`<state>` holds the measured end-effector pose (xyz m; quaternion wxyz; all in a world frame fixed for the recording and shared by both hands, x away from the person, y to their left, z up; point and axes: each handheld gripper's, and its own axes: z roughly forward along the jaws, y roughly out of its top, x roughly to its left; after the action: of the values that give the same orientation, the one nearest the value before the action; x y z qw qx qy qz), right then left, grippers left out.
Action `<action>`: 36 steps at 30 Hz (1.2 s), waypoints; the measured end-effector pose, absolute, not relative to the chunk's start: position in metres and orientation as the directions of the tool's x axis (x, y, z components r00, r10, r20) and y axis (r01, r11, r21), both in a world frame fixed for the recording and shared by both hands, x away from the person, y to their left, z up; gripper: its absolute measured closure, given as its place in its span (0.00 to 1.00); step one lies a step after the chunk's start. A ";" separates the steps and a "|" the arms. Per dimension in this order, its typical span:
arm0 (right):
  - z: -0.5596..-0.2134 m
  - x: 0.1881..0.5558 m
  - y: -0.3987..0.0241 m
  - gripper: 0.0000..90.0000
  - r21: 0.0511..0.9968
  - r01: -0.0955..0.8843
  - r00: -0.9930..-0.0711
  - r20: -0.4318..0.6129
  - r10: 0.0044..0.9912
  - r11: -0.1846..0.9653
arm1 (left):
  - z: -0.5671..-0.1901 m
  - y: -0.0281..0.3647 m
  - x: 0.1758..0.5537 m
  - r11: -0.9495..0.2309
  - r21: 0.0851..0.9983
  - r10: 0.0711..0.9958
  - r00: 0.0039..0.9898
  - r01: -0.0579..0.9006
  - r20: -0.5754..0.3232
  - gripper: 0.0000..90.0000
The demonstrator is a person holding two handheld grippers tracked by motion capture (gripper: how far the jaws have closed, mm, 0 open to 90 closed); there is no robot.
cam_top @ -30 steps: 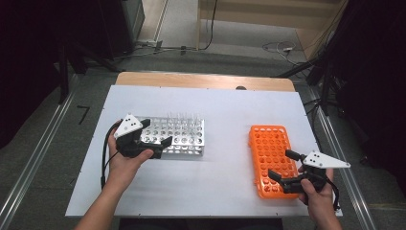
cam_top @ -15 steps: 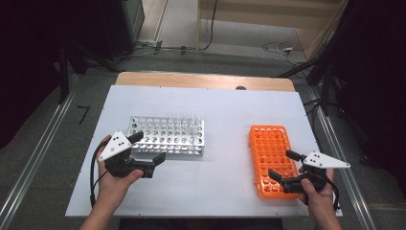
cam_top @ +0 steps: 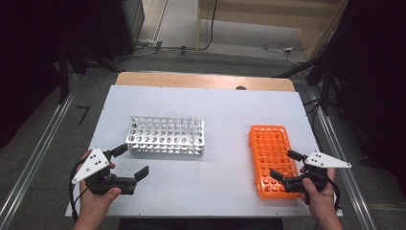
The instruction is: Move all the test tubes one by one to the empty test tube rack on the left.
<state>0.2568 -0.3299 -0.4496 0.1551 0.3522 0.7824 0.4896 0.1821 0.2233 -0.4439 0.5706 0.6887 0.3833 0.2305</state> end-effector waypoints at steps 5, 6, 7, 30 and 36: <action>-0.452 0.259 -0.336 0.00 0.876 0.407 -0.694 0.110 0.712 0.261 | -0.451 0.237 0.172 -0.030 0.961 0.804 0.578 0.276 -0.141 0.00; -0.452 0.260 -0.338 0.00 0.877 0.404 -0.693 0.107 0.713 0.261 | -0.453 0.241 0.170 -0.028 0.960 0.808 0.572 0.278 -0.142 0.00; -0.453 0.260 -0.340 0.00 0.877 0.407 -0.688 0.110 0.717 0.255 | -0.454 0.243 0.169 -0.021 0.961 0.806 0.574 0.275 -0.147 0.00; -0.461 0.266 -0.350 0.00 0.870 0.428 -0.659 0.117 0.743 0.243 | -0.466 0.252 0.173 -0.029 0.951 0.824 0.546 0.307 -0.151 0.00; -0.461 0.266 -0.350 0.00 0.869 0.430 -0.659 0.118 0.743 0.243 | -0.466 0.251 0.174 -0.029 0.950 0.825 0.544 0.310 -0.153 0.00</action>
<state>0.2662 -0.3501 -0.4607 0.1616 0.3799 0.7717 0.4838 0.1742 0.2511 -0.4664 0.5577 0.6791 0.4179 0.2306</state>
